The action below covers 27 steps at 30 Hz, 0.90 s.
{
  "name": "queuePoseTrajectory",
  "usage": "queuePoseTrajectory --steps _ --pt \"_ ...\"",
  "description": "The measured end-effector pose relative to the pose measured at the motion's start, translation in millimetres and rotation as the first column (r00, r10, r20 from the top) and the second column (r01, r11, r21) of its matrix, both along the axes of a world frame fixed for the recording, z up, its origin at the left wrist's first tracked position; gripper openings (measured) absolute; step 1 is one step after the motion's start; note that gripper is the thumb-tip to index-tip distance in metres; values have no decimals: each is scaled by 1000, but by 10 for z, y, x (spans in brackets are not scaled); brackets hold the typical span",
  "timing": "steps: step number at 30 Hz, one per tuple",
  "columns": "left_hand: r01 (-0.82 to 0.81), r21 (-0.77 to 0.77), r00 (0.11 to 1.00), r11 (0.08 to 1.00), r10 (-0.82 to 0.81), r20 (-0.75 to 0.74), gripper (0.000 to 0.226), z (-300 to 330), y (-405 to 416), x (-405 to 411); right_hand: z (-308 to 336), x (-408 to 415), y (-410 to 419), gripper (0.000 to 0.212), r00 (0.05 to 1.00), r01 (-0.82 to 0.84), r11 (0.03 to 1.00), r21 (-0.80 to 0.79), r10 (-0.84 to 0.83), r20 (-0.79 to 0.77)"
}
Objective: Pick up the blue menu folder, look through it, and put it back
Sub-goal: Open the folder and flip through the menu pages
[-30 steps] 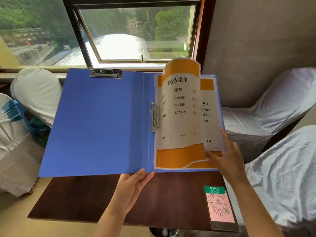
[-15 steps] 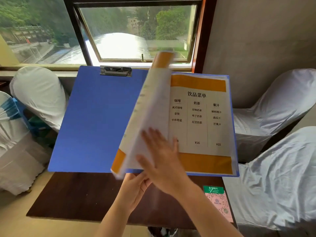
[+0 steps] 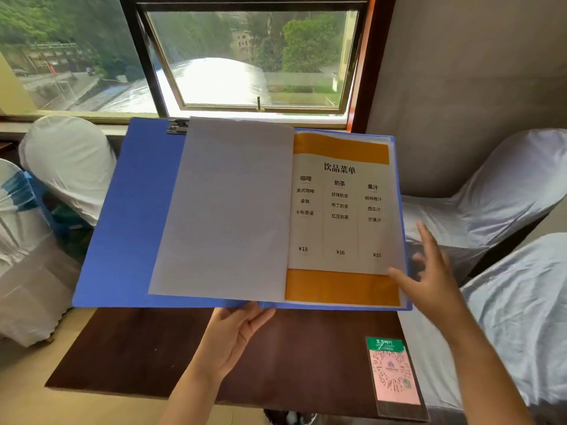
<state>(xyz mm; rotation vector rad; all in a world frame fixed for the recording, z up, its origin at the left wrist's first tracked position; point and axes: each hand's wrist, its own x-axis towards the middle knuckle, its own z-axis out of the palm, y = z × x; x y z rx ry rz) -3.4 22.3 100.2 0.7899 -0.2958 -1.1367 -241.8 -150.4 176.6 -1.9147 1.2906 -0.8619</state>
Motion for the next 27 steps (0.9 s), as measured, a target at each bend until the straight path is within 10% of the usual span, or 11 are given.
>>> queuePoseTrajectory --steps 2,8,27 --pt "-2 0 1000 1000 2 -3 40 -11 1 45 -33 -188 -83 87 969 -215 940 264 172 177" --pt "-4 -15 1000 1000 4 -2 39 -23 -2 112 -62 -373 -126 60 904 -390 883 263 312 291" --pt "-31 -12 1000 999 31 -6 43 -72 24 128 -53 -66 -28 22 966 -121 987 -105 142 215"
